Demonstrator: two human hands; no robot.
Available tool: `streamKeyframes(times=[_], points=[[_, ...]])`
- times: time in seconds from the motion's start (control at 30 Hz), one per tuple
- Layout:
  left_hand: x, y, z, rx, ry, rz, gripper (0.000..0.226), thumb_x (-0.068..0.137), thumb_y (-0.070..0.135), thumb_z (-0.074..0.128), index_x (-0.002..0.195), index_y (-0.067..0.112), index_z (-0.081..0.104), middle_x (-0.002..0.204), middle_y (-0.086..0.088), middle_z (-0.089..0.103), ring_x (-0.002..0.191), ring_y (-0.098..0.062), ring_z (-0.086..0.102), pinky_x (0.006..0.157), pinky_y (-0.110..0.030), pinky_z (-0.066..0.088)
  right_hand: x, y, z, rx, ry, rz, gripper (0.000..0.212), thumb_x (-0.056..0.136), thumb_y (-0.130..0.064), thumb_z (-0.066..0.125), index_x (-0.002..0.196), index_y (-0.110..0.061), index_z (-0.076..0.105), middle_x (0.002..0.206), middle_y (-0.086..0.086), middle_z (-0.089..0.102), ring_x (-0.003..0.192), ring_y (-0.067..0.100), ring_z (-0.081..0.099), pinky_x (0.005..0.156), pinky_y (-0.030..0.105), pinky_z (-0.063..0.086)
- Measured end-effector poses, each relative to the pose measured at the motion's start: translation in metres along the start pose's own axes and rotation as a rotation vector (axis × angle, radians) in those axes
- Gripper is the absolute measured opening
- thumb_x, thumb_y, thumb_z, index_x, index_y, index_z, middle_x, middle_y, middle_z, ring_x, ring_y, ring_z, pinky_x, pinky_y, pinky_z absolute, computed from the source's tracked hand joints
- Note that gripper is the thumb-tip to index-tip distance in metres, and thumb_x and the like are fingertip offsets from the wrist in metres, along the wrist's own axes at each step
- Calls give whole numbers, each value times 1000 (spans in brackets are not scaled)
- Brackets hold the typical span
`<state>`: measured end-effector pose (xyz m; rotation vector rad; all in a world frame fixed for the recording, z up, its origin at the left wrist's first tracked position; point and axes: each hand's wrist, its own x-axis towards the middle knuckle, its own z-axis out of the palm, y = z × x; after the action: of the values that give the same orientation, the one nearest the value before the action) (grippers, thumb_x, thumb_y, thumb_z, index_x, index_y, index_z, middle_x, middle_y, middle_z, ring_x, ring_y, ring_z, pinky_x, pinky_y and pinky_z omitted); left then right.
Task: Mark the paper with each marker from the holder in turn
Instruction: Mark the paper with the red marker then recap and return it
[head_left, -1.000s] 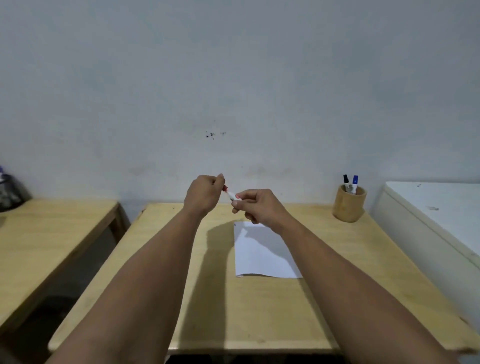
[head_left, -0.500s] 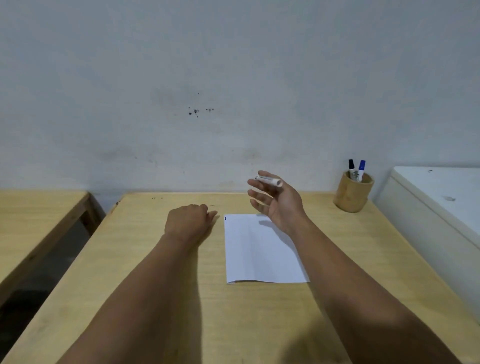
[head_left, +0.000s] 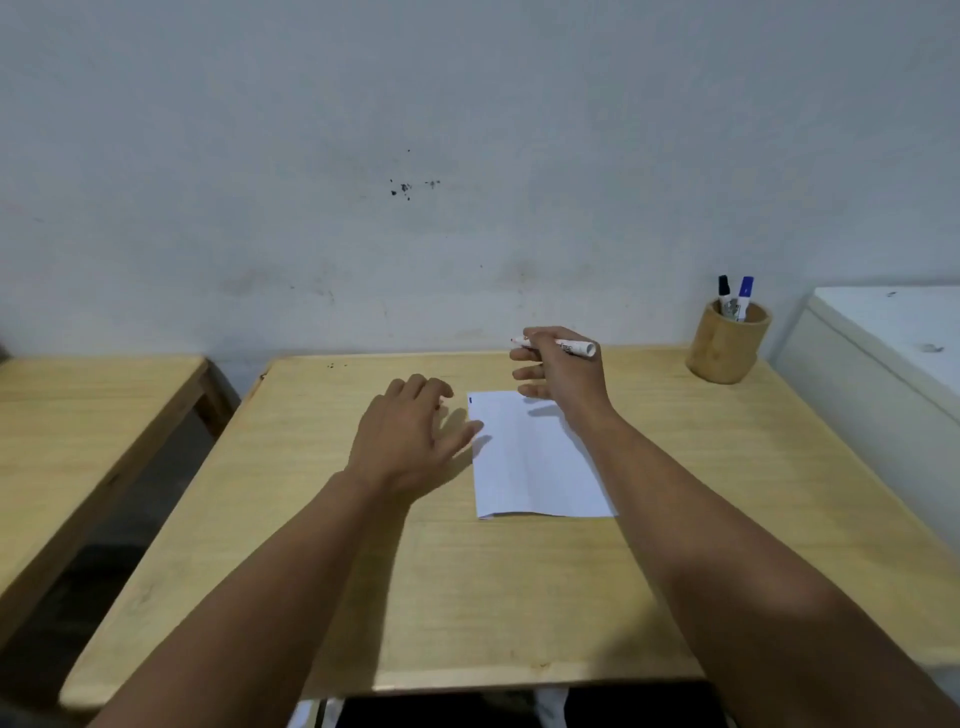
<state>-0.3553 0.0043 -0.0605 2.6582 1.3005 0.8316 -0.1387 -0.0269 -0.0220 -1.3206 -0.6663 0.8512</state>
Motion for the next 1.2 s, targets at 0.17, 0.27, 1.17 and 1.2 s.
streamKeyframes(times=[0.17, 0.27, 1.17, 1.2], points=[[-20, 11, -2, -140, -187, -30, 99, 72, 82, 66, 152, 28, 45, 145, 10, 52, 138, -15, 39, 106, -36, 42, -12, 23, 22, -128, 27, -45, 39, 103, -39, 67, 91, -2, 75, 68, 8, 70, 51, 16, 61, 47, 24, 50], [-26, 9, 4, -60, -271, -8, 106, 68, 90, 58, 154, 31, 42, 159, 5, 42, 151, -19, 27, 117, -45, 35, -16, 34, 31, -161, -2, -42, 24, 99, -30, 67, 89, -11, 78, 74, 5, 76, 56, 18, 65, 51, 27, 50], [-40, -4, 3, 92, -512, -23, 132, 62, 106, 29, 165, 26, 9, 173, 5, -5, 159, -16, -12, 126, -57, -8, 7, 76, 37, -286, 13, -68, 31, 88, -26, 71, 58, -21, 63, 69, 13, 76, 61, 23, 72, 61, 36, 57], [-40, -4, 3, 91, -512, -23, 132, 62, 106, 28, 165, 26, 9, 173, 5, -5, 159, -16, -12, 126, -57, -7, 6, 75, 38, -285, 12, -66, 33, 88, -26, 71, 57, -23, 63, 68, 11, 76, 61, 22, 72, 61, 36, 56]])
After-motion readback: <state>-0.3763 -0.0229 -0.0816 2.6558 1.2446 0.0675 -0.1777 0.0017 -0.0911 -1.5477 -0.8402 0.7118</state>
